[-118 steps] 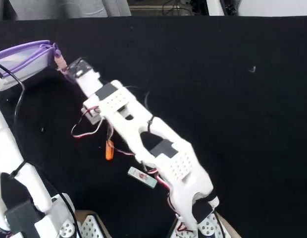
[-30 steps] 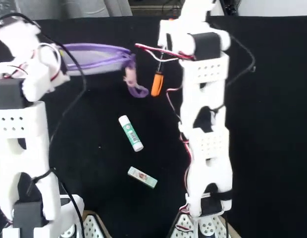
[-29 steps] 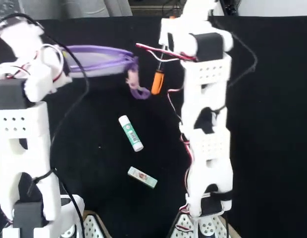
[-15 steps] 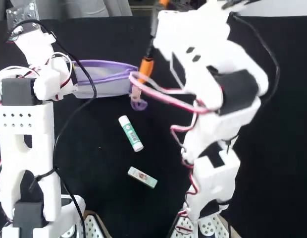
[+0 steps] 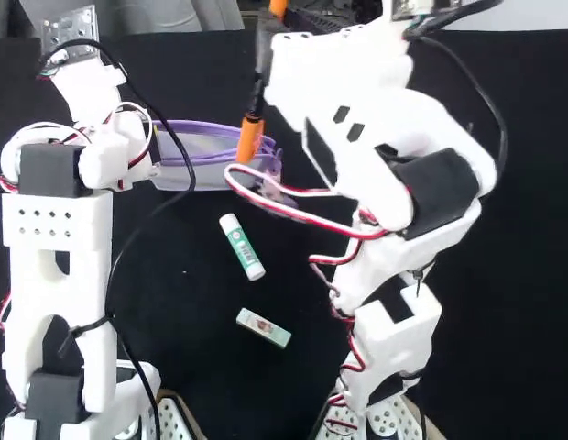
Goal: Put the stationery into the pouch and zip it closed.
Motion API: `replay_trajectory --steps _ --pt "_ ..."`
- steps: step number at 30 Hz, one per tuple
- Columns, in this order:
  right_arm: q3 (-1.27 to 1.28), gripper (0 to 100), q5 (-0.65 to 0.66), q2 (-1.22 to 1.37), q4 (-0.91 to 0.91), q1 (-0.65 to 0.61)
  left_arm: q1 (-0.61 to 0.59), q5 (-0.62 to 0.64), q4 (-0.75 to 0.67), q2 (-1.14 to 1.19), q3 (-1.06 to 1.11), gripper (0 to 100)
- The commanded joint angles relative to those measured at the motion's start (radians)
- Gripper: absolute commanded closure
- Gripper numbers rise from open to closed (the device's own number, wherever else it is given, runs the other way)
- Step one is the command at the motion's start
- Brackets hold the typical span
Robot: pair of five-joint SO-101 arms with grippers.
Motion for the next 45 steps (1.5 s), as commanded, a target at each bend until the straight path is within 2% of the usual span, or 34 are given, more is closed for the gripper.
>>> replay_trajectory --steps 1,10,15,22,28,36,45 --pt "-0.035 98.8 0.009 -0.021 -0.057 -0.038 0.012 0.009 0.002 -0.020 -0.018 97" --pt "-0.035 98.8 0.009 0.084 -0.180 -0.037 0.012 0.009 0.002 -0.020 -0.018 97" --pt "-0.035 98.8 0.009 0.151 -0.183 -0.034 0.005 0.009 0.002 -0.020 -0.018 97" --pt "-0.035 98.7 0.009 0.203 -0.075 -0.052 0.004 0.009 -0.005 -0.020 -0.018 97" --pt "-0.035 98.6 0.011 0.194 -0.054 -0.074 0.004 0.009 -0.006 -0.017 -0.018 97" --pt "-0.035 98.8 0.199 0.122 0.023 -0.176 0.002 0.009 -0.015 -0.011 -0.018 97" --pt "-0.035 98.8 0.276 0.085 0.037 -0.213 -0.076 0.009 -0.020 -0.018 -0.018 97"
